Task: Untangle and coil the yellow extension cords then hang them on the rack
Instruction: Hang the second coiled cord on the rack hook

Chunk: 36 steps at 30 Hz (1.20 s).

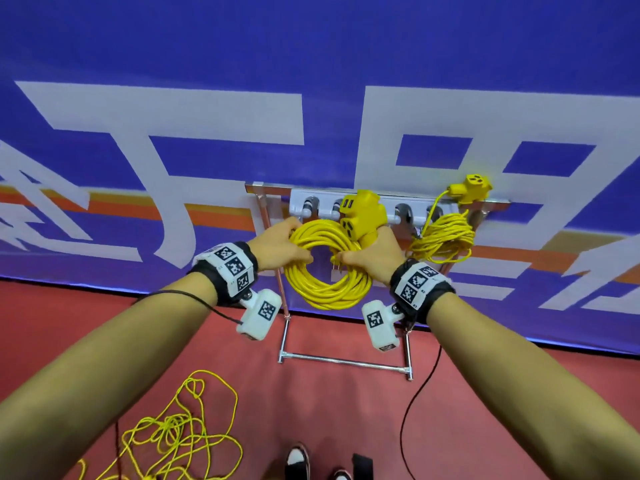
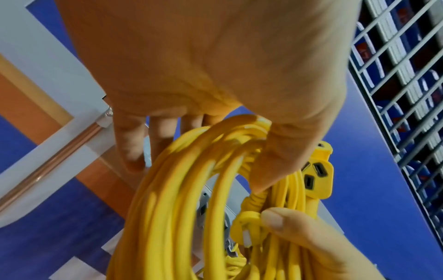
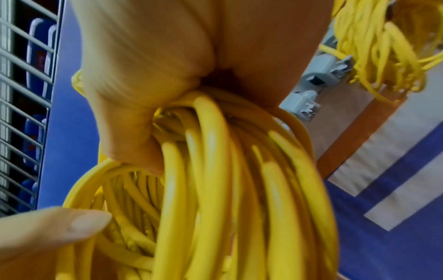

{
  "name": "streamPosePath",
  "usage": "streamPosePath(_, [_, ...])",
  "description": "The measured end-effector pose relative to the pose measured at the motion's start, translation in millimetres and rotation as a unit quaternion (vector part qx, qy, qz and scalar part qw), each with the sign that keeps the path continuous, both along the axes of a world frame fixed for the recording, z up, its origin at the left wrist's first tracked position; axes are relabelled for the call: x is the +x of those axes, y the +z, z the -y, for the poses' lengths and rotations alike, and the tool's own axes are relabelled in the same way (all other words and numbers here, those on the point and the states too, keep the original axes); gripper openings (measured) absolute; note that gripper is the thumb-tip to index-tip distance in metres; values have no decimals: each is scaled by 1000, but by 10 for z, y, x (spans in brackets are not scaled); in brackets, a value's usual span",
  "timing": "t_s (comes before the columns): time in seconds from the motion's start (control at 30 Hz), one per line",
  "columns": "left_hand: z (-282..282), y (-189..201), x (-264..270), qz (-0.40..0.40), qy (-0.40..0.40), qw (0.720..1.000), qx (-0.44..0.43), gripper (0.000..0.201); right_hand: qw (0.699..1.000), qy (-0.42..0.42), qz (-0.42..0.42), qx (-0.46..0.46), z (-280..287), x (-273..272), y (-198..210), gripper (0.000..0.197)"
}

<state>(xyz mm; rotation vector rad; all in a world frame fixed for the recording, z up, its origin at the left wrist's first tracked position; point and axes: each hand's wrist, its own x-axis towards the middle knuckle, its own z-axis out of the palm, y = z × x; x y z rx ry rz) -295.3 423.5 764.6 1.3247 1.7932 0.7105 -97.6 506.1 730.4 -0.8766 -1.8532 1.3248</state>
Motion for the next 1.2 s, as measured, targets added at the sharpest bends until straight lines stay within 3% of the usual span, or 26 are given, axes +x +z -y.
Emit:
streamPosePath(0.1, [-361, -71, -159, 26, -22, 999, 11, 70, 999, 17, 46, 19, -392, -201, -80, 37])
streamPosePath(0.27, [-957, -255, -508, -94, -73, 993, -16, 60, 994, -3, 105, 6, -918, -521, -251, 31])
streamPosePath(0.33, [-1138, -318, -630, -132, -86, 987, -28, 54, 990, -9, 143, 8, -1102, -660, -311, 42])
streamPosePath(0.43, [-1383, -451, -768, -137, -85, 986, -30, 49, 978, -20, 210, -6, -1401, -838, -406, 65])
streamPosePath(0.57, [-1615, -549, -869, -152, -88, 984, -32, 47, 964, 6, 265, 18, -1657, -976, -359, 65])
streamPosePath(0.77, [-1855, -549, -898, -163, -78, 983, -2, 42, 992, -55, 111, -27, -1487, -874, -607, 40])
streamPosePath(0.93, [-2028, -474, -770, -200, -99, 975, 8, 56, 990, -126, -13, -61, -1431, -860, -820, 31])
streamPosePath(1.2, [-2210, -416, -650, -244, -101, 964, 16, 54, 973, -203, -79, -69, -1375, -909, -871, 26])
